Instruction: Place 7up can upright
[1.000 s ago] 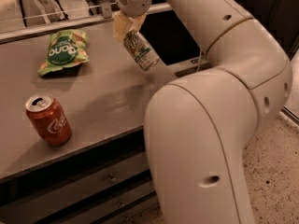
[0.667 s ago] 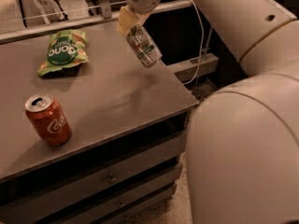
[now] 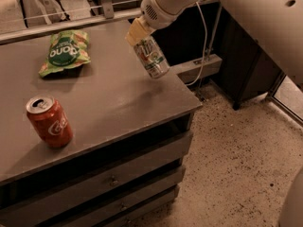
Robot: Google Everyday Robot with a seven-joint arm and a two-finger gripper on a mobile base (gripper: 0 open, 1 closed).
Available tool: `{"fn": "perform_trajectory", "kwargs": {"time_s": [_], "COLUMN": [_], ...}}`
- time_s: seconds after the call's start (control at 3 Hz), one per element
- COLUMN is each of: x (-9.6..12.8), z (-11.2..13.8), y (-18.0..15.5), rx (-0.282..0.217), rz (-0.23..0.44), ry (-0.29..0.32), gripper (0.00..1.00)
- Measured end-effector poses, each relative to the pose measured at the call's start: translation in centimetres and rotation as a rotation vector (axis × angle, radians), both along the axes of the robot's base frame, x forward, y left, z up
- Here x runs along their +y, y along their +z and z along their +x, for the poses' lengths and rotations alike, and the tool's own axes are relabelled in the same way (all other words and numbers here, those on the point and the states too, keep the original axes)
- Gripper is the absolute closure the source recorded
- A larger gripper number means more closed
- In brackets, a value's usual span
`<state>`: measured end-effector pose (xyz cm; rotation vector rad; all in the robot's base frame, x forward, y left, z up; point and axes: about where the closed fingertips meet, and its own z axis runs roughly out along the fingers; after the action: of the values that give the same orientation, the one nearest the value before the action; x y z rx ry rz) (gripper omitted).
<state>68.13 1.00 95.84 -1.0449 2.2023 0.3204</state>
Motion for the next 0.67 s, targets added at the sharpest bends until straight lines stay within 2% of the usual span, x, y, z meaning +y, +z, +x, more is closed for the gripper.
{"fn": "perform_trajectory", "kwargs": {"time_s": [0.33,0.67], "x": [0.9,2.3], "z": [0.4,1.7], "y": [0.8,3.7], "rx": [-0.017,-0.084], "rz": [0.103,0.303], "ry": [0.071,0.201], "gripper": [1.0,1.0]}}
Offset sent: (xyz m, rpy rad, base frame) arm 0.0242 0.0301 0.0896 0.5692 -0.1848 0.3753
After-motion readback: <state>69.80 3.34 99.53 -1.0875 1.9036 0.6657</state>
